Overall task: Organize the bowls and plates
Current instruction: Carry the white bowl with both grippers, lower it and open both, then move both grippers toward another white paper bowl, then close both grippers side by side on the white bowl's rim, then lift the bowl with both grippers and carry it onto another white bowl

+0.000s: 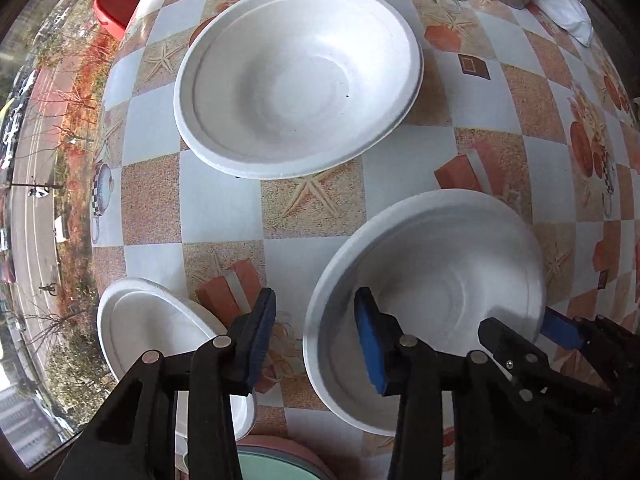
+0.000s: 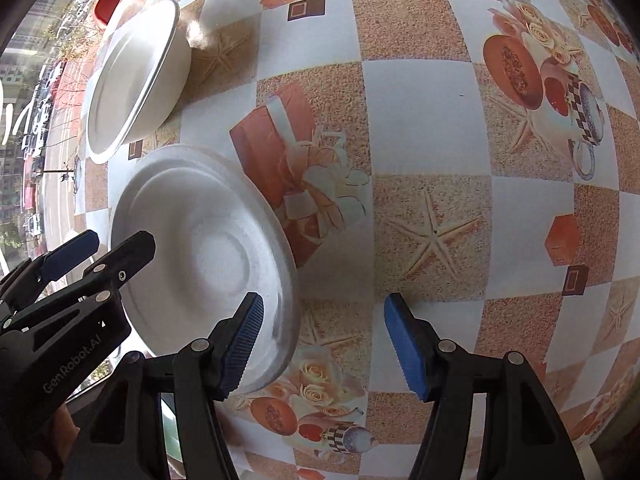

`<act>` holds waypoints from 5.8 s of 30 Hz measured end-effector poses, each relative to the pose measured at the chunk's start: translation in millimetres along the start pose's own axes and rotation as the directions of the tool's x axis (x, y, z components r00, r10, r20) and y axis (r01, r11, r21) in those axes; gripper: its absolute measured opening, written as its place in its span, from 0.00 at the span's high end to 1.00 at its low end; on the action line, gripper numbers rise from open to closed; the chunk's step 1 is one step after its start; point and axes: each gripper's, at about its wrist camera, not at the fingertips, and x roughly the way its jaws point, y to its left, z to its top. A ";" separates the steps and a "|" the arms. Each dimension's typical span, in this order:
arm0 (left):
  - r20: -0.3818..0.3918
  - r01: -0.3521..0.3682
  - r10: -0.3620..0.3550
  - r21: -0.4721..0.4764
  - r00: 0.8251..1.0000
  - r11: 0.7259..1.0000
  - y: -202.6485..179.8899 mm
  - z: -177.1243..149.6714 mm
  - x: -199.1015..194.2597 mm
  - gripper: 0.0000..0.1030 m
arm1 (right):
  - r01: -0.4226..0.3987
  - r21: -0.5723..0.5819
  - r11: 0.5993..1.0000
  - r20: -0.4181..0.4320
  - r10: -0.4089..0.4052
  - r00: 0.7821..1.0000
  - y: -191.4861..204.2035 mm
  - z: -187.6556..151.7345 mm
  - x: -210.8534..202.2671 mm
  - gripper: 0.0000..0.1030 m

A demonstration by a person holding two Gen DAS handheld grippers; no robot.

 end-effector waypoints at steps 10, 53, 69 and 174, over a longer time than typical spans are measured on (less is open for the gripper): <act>-0.010 0.008 -0.007 0.127 1.000 0.992 -59.0 -35.9 4.6 0.74 | -0.088 0.016 0.996 -0.020 0.088 0.996 -35.5 -0.6 -7.0 0.86; -0.015 0.122 -0.121 0.145 0.993 0.982 -18.5 -247.6 45.6 0.22 | 0.127 0.346 0.930 0.114 -0.175 0.978 -191.1 -154.4 -114.7 0.25; -0.023 0.164 -0.163 0.099 0.986 0.981 43.9 -311.8 86.3 0.22 | 0.151 0.089 0.984 0.161 -0.164 0.973 -73.8 -149.2 -111.5 0.25; 0.128 0.026 -0.067 0.299 0.990 0.954 -36.4 -233.0 -14.3 0.66 | 0.005 0.106 0.994 0.074 -0.013 0.997 -31.9 -174.2 -80.9 0.83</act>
